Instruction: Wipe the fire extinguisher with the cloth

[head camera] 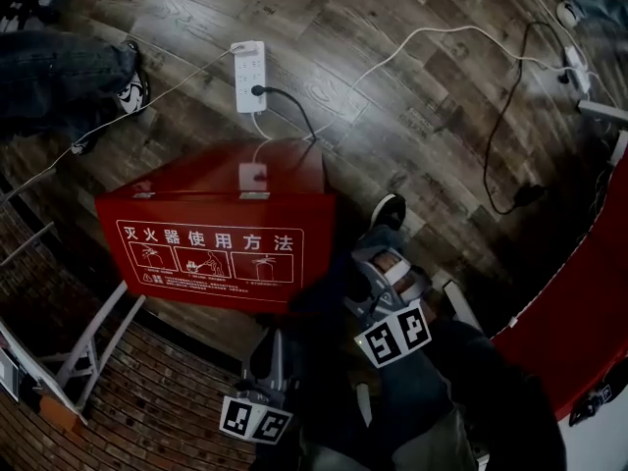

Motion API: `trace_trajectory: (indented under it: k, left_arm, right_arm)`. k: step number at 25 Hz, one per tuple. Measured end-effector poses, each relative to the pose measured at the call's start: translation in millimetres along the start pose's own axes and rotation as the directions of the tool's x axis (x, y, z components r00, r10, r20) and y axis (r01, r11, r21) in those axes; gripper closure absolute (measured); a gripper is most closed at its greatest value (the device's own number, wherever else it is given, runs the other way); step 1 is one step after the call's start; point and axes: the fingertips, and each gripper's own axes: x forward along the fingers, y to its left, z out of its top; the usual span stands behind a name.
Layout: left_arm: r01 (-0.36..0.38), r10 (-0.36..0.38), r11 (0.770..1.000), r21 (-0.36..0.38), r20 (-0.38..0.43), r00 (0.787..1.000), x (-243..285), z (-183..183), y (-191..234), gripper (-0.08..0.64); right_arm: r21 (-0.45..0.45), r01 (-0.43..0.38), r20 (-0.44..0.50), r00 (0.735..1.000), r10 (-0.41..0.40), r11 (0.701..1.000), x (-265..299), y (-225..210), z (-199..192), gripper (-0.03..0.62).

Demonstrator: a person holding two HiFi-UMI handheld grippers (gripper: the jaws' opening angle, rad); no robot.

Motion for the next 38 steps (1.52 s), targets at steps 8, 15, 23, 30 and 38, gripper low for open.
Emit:
trace_trajectory:
  k: [8, 15, 23, 30, 38]
  left_arm:
    - [0.003, -0.003, 1.000, 0.013, 0.000, 1.000, 11.4, 5.3, -0.6, 0.555]
    - [0.010, -0.010, 1.000, -0.010, -0.006, 1.000, 16.7, 0.7, -1.6, 0.555]
    - [0.035, -0.035, 0.999, 0.001, 0.021, 0.999, -2.2, 18.3, 14.2, 0.555]
    - [0.007, -0.007, 1.000, 0.008, 0.019, 1.000, -51.0, 32.6, 69.4, 0.555]
    - [-0.027, 0.029, 0.999, -0.026, 0.090, 0.996, -84.4, 44.2, 114.8, 0.555]
  right_arm:
    - [-0.125, 0.028, -0.117, 0.992, -0.042, 0.992, 50.2, -69.1, -47.9, 0.505]
    - [0.082, 0.034, -0.108, 0.994, -0.025, 0.996, 35.0, -29.4, -35.4, 0.505]
    - [0.353, 0.051, -0.032, 0.999, -0.042, 0.934, -2.1, 41.8, -3.7, 0.508]
    - [0.488, 0.140, -0.037, 0.989, -0.140, 0.861, 20.3, 73.2, 21.8, 0.509]
    - [0.530, 0.182, -0.018, 0.979, -0.203, 0.828, 78.7, 81.4, 66.5, 0.509]
